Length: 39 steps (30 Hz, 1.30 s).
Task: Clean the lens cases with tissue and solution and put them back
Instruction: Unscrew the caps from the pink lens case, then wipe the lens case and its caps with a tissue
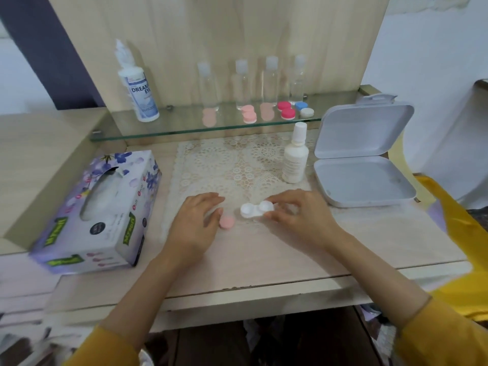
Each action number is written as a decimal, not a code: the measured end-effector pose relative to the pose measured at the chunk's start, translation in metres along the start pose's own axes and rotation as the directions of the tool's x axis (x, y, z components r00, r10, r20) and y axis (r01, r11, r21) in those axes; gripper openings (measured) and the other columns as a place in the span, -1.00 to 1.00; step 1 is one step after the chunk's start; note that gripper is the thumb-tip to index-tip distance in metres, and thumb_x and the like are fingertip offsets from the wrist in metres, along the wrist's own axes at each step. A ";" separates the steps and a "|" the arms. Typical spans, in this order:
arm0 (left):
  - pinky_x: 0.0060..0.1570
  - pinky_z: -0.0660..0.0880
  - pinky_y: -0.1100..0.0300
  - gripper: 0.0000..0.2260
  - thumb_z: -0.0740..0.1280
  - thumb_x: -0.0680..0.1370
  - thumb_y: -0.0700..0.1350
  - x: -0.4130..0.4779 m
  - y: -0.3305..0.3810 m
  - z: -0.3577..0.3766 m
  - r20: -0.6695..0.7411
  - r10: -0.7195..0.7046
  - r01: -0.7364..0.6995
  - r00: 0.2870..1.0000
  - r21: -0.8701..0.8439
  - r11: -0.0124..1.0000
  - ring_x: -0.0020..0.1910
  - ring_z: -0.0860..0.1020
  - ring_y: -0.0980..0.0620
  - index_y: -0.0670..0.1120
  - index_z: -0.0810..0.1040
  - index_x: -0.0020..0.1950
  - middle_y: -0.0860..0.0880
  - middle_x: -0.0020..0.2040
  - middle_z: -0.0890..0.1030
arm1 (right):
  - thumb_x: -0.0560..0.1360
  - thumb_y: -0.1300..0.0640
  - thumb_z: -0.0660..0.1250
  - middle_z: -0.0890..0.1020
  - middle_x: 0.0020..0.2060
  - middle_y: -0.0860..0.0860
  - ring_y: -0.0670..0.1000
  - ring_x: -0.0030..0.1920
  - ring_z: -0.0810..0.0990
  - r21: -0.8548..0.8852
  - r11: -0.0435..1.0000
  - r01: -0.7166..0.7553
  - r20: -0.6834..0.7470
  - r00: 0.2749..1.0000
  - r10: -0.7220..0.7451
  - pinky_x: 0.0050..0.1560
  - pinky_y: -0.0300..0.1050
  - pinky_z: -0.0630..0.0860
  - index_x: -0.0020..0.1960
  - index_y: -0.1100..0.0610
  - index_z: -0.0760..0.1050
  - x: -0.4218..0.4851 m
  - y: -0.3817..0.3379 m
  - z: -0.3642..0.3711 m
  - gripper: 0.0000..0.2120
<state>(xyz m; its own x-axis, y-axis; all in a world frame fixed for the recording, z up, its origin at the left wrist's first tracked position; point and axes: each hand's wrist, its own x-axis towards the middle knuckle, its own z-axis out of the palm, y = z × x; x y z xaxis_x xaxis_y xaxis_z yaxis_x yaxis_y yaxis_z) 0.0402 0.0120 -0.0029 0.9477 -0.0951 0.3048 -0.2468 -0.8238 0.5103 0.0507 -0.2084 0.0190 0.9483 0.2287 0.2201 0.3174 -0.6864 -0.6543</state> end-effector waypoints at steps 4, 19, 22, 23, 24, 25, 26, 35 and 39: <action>0.23 0.07 0.44 -0.66 0.21 0.51 -0.07 -0.011 -0.011 -0.003 0.015 -0.034 0.033 0.999 0.037 0.999 0.27 0.39 -0.05 -0.13 0.51 0.25 -0.07 0.25 0.51 | 0.38 0.01 0.41 0.63 -0.22 -0.20 -0.23 -0.16 0.52 0.014 0.999 0.032 0.046 0.998 -0.033 -0.18 -0.33 0.34 -0.04 -0.13 0.63 -0.002 -0.003 0.008 -0.84; 0.24 0.08 0.43 -0.63 0.23 0.49 0.01 -0.016 -0.017 0.001 0.030 -0.018 0.016 0.999 0.076 0.997 0.23 0.40 -0.05 -0.12 0.54 0.21 -0.06 0.25 0.51 | 0.41 -0.03 0.40 0.65 0.01 -0.04 -0.04 0.14 0.49 -0.034 0.998 0.055 -0.015 0.998 -0.056 0.13 -0.21 0.34 0.09 0.06 0.61 0.002 -0.006 0.019 -0.70; 0.25 0.06 0.42 -0.61 0.22 0.49 0.03 -0.015 -0.013 -0.003 0.051 -0.029 0.026 0.998 0.062 0.998 0.29 0.34 -0.01 -0.09 0.50 0.26 -0.03 0.30 0.46 | 0.44 -0.08 0.31 0.62 0.09 -0.04 -0.02 0.19 0.48 0.008 0.994 0.110 -0.044 0.993 -0.109 0.20 -0.13 0.37 0.12 0.07 0.59 0.012 -0.026 0.024 -0.66; 0.24 0.04 0.43 -0.60 0.21 0.49 0.04 -0.014 -0.011 -0.006 0.051 -0.024 0.022 0.998 0.052 0.998 0.30 0.33 0.00 -0.08 0.49 0.27 -0.03 0.31 0.45 | 0.43 -0.09 0.27 0.62 0.10 -0.02 -0.01 0.19 0.49 0.006 0.990 0.143 -0.036 0.989 -0.143 0.20 -0.13 0.36 0.13 0.08 0.58 0.015 -0.034 0.026 -0.62; 0.22 0.03 0.45 -0.61 0.21 0.50 0.03 -0.012 -0.009 -0.010 0.039 -0.019 0.018 0.999 0.041 0.999 0.31 0.33 0.00 -0.08 0.49 0.28 -0.03 0.31 0.45 | 0.43 -0.10 0.24 0.62 0.10 -0.02 0.00 0.20 0.49 -0.004 0.986 0.169 -0.021 0.985 -0.169 0.21 -0.14 0.34 0.15 0.09 0.57 0.018 -0.042 0.028 -0.60; 0.21 0.02 0.47 -0.64 0.23 0.52 0.01 -0.011 -0.007 -0.016 0.016 -0.003 0.002 1.000 0.037 0.999 0.31 0.33 0.00 -0.08 0.49 0.28 -0.02 0.31 0.45 | 0.44 -0.11 0.22 0.61 0.12 -0.02 0.00 0.22 0.48 -0.020 0.981 0.192 0.000 0.981 -0.192 0.21 -0.16 0.32 0.17 0.09 0.56 0.021 -0.048 0.031 -0.58; 0.20 0.02 0.48 -0.67 0.25 0.54 -0.01 -0.011 -0.006 -0.023 -0.014 0.019 -0.018 1.000 0.036 0.999 0.32 0.33 0.02 -0.07 0.49 0.27 -0.01 0.31 0.45 | 0.45 -0.12 0.22 0.60 0.14 -0.02 -0.01 0.23 0.46 -0.040 0.977 0.208 0.026 0.978 -0.207 0.22 -0.19 0.29 0.20 0.08 0.54 0.024 -0.052 0.035 -0.58; 0.01 0.20 0.37 -0.70 0.23 0.52 0.03 -0.001 -0.030 -0.119 -0.175 0.002 0.033 0.985 0.199 0.979 0.05 0.49 -0.03 -0.11 0.62 0.07 -0.04 0.03 0.62 | 0.53 -0.03 0.23 0.46 0.31 -0.07 -0.06 0.33 0.35 -0.172 0.937 0.304 0.194 0.943 -0.271 0.21 -0.32 0.15 0.34 0.06 0.40 0.041 -0.076 0.073 -0.60; -0.09 0.24 0.32 -0.83 0.30 0.53 -0.10 0.011 -0.063 -0.150 -0.109 -0.200 0.224 0.974 0.293 0.929 -0.01 0.47 0.01 -0.10 0.61 0.06 -0.08 0.05 0.60 | 0.52 -0.01 0.24 0.49 0.27 -0.04 0.01 0.28 0.39 -0.202 0.932 0.302 0.239 0.938 -0.253 0.20 -0.20 0.24 0.31 0.09 0.43 0.045 -0.086 0.085 -0.61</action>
<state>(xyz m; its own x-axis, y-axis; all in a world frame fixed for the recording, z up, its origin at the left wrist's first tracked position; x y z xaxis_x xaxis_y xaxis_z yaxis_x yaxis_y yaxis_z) 0.0357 0.1471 0.0887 0.9502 0.1331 0.2819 0.0422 -0.9509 0.3066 0.0665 -0.0804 0.0242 0.8092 0.5530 0.1986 0.5822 -0.7094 -0.3971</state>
